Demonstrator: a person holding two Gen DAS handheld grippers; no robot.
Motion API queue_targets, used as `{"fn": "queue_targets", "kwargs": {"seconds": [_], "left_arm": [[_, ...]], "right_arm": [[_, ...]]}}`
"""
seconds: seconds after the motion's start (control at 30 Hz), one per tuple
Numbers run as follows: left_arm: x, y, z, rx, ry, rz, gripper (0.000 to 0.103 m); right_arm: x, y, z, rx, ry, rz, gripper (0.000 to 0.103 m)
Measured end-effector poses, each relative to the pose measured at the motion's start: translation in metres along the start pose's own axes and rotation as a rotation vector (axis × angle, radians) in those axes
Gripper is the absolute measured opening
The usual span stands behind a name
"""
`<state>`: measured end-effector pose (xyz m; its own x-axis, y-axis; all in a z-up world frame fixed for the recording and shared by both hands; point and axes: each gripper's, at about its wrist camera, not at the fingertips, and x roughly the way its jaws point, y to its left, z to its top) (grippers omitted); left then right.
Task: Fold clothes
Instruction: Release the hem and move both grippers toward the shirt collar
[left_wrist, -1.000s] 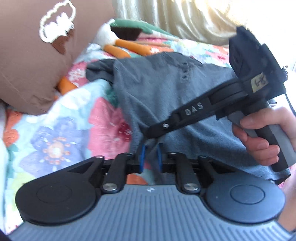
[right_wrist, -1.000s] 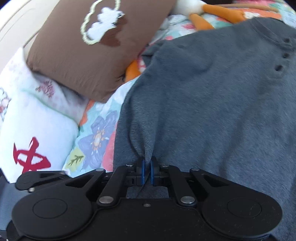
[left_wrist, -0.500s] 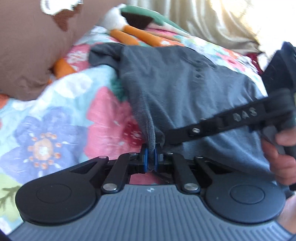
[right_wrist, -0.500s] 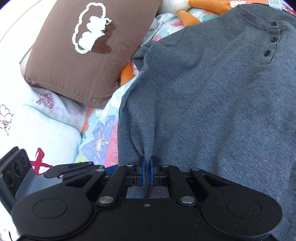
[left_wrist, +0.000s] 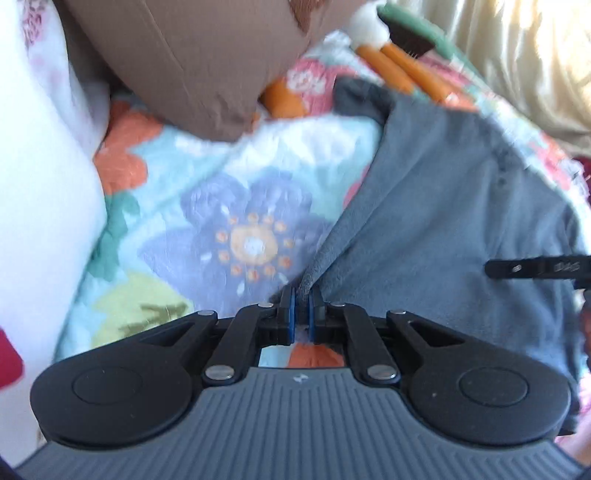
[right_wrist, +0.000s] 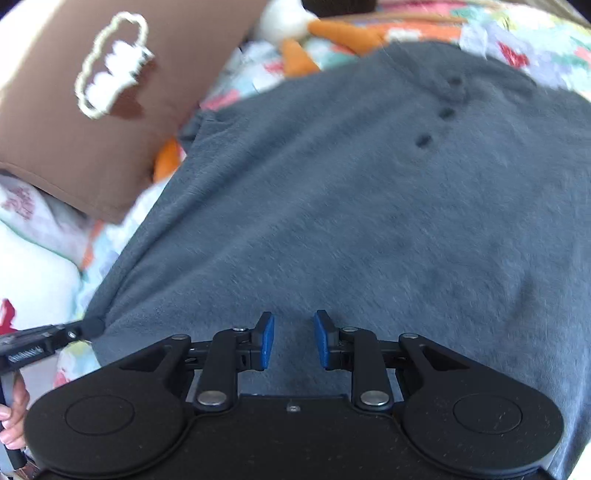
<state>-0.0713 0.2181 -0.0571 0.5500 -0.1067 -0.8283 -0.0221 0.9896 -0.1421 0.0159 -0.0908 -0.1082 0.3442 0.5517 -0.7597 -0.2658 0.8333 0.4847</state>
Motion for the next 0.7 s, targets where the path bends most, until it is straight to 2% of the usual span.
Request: {"fn": "queue_targets", "kwargs": {"seconds": [0.2,0.27,0.3,0.33,0.43,0.47,0.5,0.63,0.7], "left_arm": [[-0.037,0.001,0.022,0.058,-0.048,0.008,0.015],[-0.052,0.001,0.037,0.071,-0.068,-0.009,0.022],[-0.059,0.002,0.045,0.077,-0.079,-0.019,0.031],[-0.063,0.000,0.054,0.081,-0.082,-0.043,0.037],[-0.072,-0.005,0.081,0.092,-0.090,-0.122,0.046],[-0.066,-0.010,0.089,0.094,-0.099,-0.144,0.047],[-0.059,-0.015,0.098,0.095,-0.110,-0.166,0.050],[-0.015,-0.037,0.132,0.064,-0.175,-0.230,0.054],[0.014,-0.043,0.148,0.029,-0.163,-0.243,0.054]], "right_arm": [[-0.013,0.014,0.001,-0.056,-0.050,0.022,0.035],[-0.027,0.021,0.004,-0.084,-0.065,0.044,0.037],[-0.034,0.024,0.006,-0.098,-0.073,0.055,0.039],[-0.041,0.028,0.007,-0.112,-0.080,0.066,0.044],[-0.065,0.043,0.019,-0.153,-0.106,0.093,0.057],[-0.073,0.049,0.027,-0.166,-0.116,0.089,0.063],[-0.079,0.055,0.036,-0.178,-0.127,0.078,0.064],[-0.086,0.070,0.070,-0.231,-0.192,-0.041,0.064],[-0.080,0.063,0.078,-0.224,-0.206,-0.047,0.064]]}}
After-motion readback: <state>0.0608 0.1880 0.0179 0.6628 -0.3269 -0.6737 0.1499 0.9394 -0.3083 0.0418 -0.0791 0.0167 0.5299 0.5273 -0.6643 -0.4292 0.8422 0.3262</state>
